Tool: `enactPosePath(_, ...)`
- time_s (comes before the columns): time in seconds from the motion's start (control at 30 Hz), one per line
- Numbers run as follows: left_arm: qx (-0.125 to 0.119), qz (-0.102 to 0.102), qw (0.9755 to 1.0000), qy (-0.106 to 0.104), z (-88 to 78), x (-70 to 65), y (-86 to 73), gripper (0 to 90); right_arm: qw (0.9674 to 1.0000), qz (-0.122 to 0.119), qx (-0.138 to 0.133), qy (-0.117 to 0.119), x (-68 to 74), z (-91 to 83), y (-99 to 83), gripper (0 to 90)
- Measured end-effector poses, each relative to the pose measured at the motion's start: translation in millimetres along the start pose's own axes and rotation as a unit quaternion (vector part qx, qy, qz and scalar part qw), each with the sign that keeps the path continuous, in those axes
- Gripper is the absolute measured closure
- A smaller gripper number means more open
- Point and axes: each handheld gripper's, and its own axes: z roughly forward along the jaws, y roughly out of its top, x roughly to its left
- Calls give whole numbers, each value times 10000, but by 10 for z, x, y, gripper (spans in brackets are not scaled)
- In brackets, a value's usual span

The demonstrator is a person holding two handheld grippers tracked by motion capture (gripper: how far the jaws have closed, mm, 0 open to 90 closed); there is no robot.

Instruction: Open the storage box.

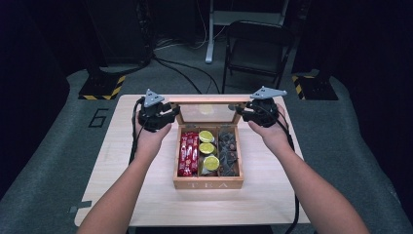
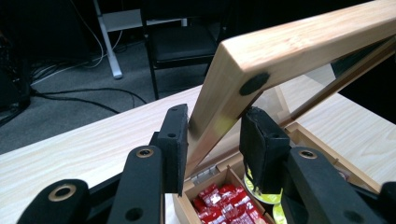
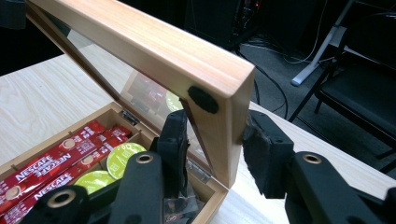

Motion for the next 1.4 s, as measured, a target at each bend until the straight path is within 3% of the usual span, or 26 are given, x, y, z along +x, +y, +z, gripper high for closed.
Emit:
enactPosePath(0.23,24,91,9999,108,103,28,-1,631,9999,34,-93,-19,-52,75,4,604)
enactPosePath(0.63,-2,-80,9998,171,201,78,40,639,9992,274,-277,82,-148,208,-17,596)
enactPosePath(0.9,7,-108,9999,134,231,114,60,639,9992,190,-335,109,-182,250,-26,591)
enactPosePath(1.17,-8,-161,9999,62,272,152,72,639,9992,259,-299,65,-191,293,-37,581)
enactPosePath(1.4,2,-181,9998,107,334,186,108,642,9995,283,-108,67,-234,380,-67,566)
